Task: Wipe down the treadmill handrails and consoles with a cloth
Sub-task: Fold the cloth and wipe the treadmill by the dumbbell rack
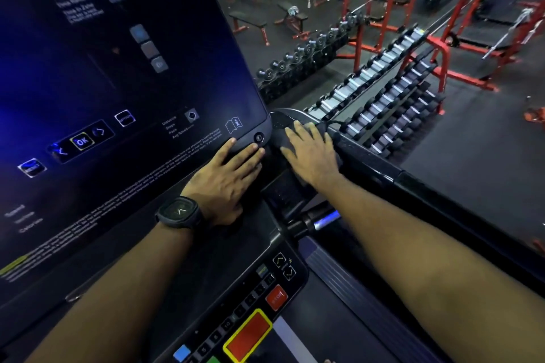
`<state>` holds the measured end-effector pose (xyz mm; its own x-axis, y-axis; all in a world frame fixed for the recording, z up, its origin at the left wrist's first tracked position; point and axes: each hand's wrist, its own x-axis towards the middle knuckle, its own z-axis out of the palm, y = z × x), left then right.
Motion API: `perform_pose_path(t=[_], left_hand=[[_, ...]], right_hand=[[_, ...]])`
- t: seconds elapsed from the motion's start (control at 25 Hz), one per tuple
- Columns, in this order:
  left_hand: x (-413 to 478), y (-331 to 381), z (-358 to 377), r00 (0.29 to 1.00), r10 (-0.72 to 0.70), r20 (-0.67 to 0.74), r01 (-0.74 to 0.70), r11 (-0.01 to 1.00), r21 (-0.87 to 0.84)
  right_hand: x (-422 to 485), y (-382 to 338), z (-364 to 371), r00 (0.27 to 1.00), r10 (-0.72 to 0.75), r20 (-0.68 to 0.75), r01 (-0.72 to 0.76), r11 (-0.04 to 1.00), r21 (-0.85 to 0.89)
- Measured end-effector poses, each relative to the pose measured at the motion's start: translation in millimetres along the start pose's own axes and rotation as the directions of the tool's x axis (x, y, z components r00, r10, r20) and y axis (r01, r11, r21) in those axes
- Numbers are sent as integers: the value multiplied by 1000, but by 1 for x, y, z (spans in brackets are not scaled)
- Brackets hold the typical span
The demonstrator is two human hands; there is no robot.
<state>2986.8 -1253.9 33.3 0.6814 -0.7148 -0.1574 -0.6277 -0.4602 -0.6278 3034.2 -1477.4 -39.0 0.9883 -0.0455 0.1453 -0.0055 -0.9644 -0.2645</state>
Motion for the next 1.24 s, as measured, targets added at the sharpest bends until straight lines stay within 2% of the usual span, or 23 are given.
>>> perform_pose_path(t=[0.12, 0.16, 0.24, 0.32, 0.36, 0.48, 0.52, 0.6, 0.64, 0.68, 0.8, 0.84, 0.88, 0.92, 1.0, 1.04, 1.08, 1.16, 1.2, 1.24], left_hand=[[0, 0, 0, 1000, 0, 0, 0, 1000, -9], [1, 1, -1, 1000, -1, 2, 1, 1000, -8], [1, 2, -3, 1000, 3, 19, -2, 1000, -12], [1, 0, -1, 1000, 1, 0, -1, 1000, -31], [0, -1, 1, 1000, -5, -28, 4, 999, -39], [2, 1, 3, 998, -18, -65, 16, 999, -37], [6, 3, 1, 996, -47, -70, 45, 998, -38], [17, 7, -5, 980, -165, -114, 160, 986, -49], [24, 7, -6, 963, -228, -143, 222, 973, -59], [28, 7, -6, 949, -275, -155, 267, 961, -73], [31, 13, -2, 929, -346, -131, 332, 936, -118], [30, 16, 0, 924, -359, -129, 344, 931, -123], [29, 18, 2, 920, -367, -134, 352, 927, -127], [30, 18, 2, 916, -375, -142, 358, 925, -130], [34, 18, 1, 906, -398, -142, 383, 915, -124], [37, 19, 0, 900, -413, -138, 399, 909, -117], [40, 20, -1, 892, -431, -133, 418, 901, -115], [47, 30, -5, 869, -484, -107, 473, 874, -114], [51, 34, -7, 856, -507, -99, 498, 861, -106], [55, 36, -8, 845, -526, -95, 517, 850, -102]], right_hand=[[2, -8, 2, 987, 159, 23, -160, 984, 83], [-3, -17, 5, 992, 129, 11, -130, 989, 71], [-6, -13, 7, 999, -39, -5, 39, 999, 7], [7, 8, -4, 985, -166, 40, 167, 986, -21], [15, 14, -8, 988, -144, 47, 145, 989, -5], [21, -5, -4, 994, 110, 7, -110, 994, -1], [18, -15, 2, 996, 87, -6, -87, 994, -64], [13, -10, 8, 994, -108, 18, 109, 983, -149], [18, 1, 3, 982, -183, 46, 188, 971, -147], [27, 10, -4, 980, -192, 57, 198, 973, -118], [38, 8, -6, 993, 60, 100, -57, 998, -32], [33, -2, -2, 991, 85, 105, -80, 996, -50], [26, -10, 1, 996, 21, 82, -13, 996, -92], [19, -10, 4, 992, -109, 65, 117, 984, -135], [19, 6, -4, 932, -353, 83, 361, 922, -141], [30, 15, -8, 925, -369, 90, 378, 918, -120], [42, 20, -12, 950, -293, 111, 304, 948, -91], [51, 14, -13, 983, -57, 173, 59, 998, -11], [47, 6, -9, 988, -26, 155, 30, 999, -23], [40, 1, -3, 988, -116, 98, 123, 991, -62]])
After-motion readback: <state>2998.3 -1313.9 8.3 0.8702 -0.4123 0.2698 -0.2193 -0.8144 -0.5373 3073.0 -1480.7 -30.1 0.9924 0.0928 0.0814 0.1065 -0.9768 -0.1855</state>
